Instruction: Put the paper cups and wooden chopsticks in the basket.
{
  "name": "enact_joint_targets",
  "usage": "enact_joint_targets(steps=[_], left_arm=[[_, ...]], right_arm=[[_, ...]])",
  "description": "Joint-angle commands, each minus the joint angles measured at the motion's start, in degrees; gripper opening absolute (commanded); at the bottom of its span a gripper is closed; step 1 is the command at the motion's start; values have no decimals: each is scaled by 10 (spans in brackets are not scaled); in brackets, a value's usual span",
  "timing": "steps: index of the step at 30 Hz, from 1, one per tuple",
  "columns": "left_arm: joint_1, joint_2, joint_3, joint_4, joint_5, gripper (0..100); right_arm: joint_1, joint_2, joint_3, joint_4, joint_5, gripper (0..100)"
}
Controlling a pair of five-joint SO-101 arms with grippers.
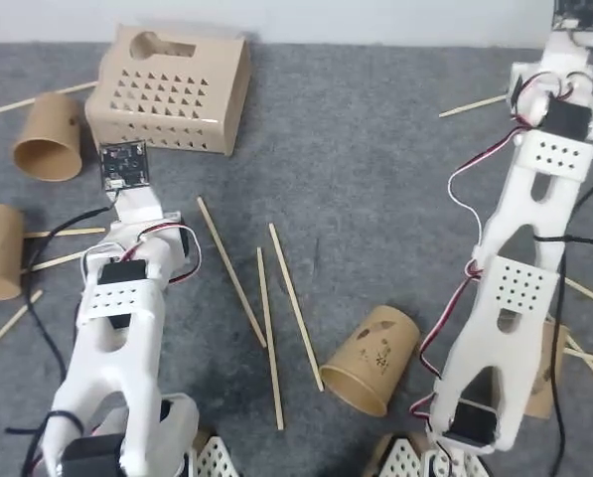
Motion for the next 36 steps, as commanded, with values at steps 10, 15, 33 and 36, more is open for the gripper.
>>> enact_joint_targets(steps=[10, 15, 33, 36], left_arm=[[-20, -7, -7, -17, -5, 13], [-21, -7, -7, -17, -5, 13], [-18, -7, -7, -17, -5, 13], [-18, -7, -7, -17, -5, 13]], right_arm=[[22, -119, -27, 11, 14, 6], [22, -72, -21, -113, 13, 6], [28, 44, -22, -134, 45, 6], [31, 41, -22, -95, 55, 6]])
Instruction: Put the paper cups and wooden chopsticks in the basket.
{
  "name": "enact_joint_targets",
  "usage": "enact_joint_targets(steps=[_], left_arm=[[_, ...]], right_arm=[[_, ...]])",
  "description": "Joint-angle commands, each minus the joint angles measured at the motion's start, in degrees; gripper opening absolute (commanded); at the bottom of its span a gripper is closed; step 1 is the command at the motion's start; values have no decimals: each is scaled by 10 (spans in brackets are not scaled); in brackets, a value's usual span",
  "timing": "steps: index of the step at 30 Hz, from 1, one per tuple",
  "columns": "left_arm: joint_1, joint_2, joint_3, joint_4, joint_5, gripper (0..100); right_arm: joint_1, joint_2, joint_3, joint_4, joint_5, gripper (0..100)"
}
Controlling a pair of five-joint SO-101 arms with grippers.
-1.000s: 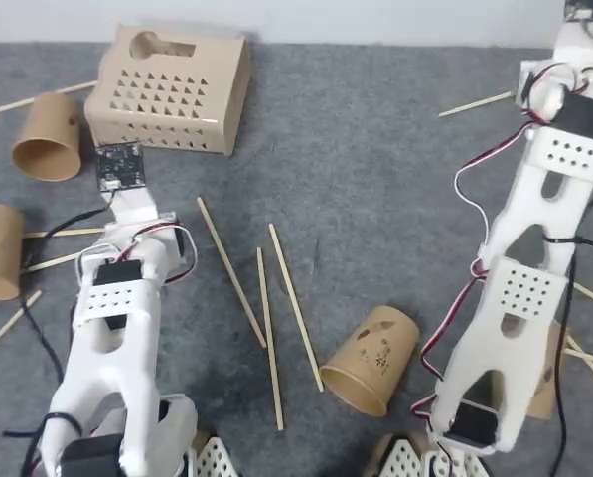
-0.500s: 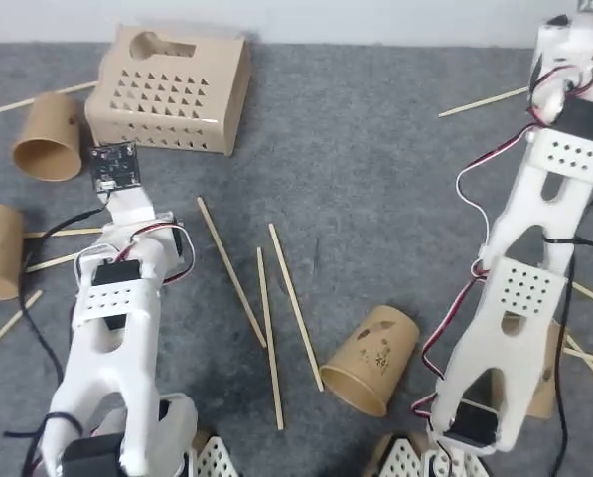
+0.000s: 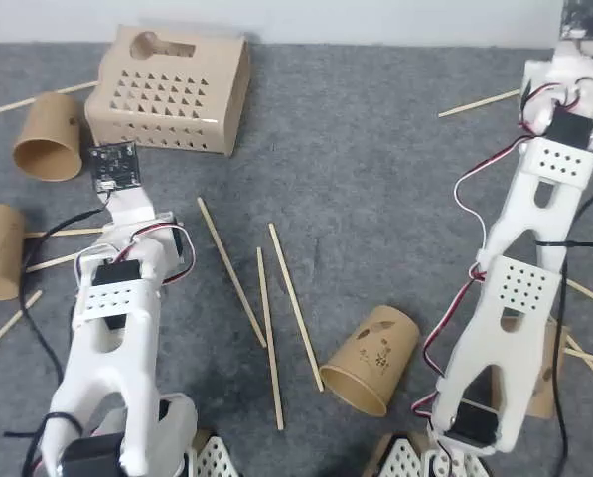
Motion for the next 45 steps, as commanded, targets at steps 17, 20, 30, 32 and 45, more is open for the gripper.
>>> enact_joint_targets(steps=[17, 20, 30, 32, 45], left_arm=[[1, -7, -7, -17, -5, 13], [1, -7, -7, -17, -5, 13], [1, -7, -7, -17, -5, 13], [1, -7, -7, -17, -5, 13], [1, -7, -6, -17, -5, 13]], right_arm=[[37, -125, -33, 298, 49, 6], [45, -153, -33, 349, 52, 6], [77, -224, -33, 425, 97, 6], [80, -229, -33, 413, 93, 6], [56, -100, -31, 94, 39, 6]])
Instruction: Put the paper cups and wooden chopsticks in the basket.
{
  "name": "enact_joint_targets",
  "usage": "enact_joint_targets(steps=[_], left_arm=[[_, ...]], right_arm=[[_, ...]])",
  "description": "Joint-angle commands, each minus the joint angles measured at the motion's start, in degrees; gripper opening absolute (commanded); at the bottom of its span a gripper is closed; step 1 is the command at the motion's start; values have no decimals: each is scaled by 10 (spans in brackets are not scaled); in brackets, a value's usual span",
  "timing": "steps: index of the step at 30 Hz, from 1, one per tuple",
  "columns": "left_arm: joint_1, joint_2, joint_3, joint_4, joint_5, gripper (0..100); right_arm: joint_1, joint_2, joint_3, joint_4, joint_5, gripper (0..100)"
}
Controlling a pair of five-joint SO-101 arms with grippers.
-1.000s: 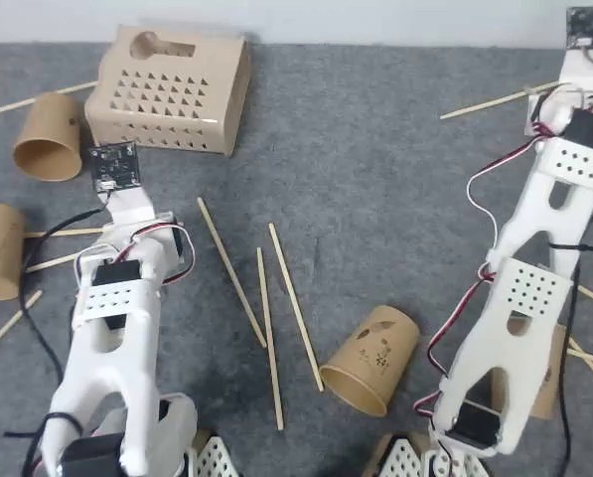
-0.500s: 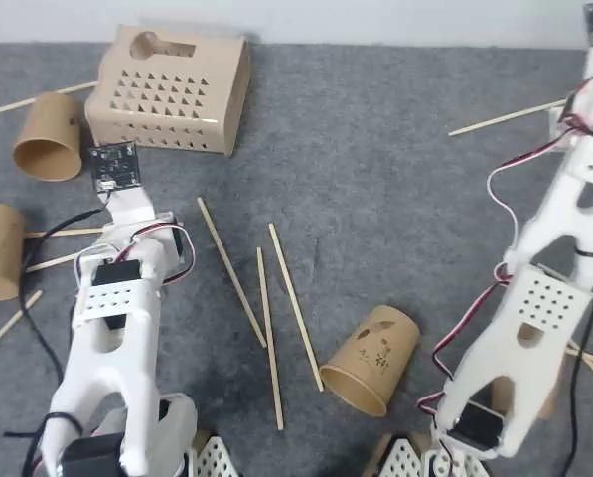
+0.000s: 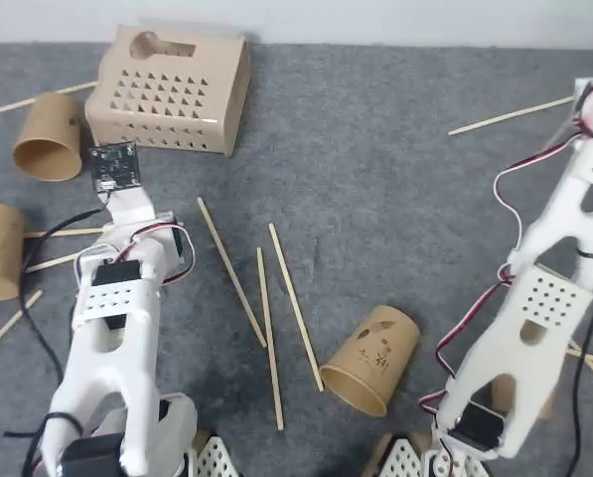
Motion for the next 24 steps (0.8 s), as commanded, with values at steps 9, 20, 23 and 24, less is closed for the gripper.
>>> enact_joint_targets(steps=[9, 20, 23, 24], left_arm=[[1, -7, -7, -18, -5, 13], [2, -7, -7, -18, -5, 13], [1, -7, -7, -18, -5, 13], [1, -7, -7, -18, -5, 13]], right_arm=[[-19, 0, -25, -67, -36, 6], [-10, -30, -25, -136, -83, 6], [-9, -33, -25, -122, -84, 6], [-9, -31, -25, -115, -84, 6]])
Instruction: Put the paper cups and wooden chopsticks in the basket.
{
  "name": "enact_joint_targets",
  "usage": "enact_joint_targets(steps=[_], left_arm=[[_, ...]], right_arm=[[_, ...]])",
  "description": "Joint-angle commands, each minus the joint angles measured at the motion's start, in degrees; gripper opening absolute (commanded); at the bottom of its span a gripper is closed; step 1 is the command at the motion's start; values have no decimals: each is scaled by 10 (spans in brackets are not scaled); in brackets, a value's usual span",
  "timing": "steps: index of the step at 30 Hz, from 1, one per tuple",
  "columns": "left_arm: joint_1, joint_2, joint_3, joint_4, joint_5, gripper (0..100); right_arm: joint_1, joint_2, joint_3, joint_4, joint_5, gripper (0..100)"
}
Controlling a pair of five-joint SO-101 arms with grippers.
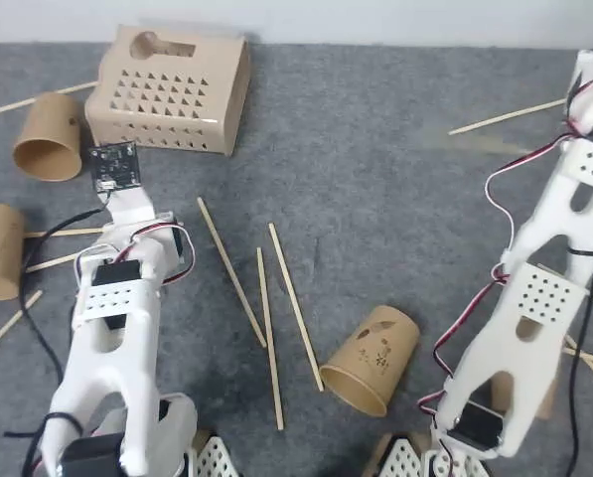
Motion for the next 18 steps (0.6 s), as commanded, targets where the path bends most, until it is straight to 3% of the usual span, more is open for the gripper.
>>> enact_joint_targets(steps=[1, 6, 18], left_arm=[[1, -7, -7, -18, -5, 13], [1, -7, -6, -17, -5, 13], [1, -7, -5, -16, -5, 13]], right_arm=[[0, -46, -25, 7, -4, 6], [-26, -6, 29, -31, -4, 6], [-95, 116, 222, -357, -3, 6]])
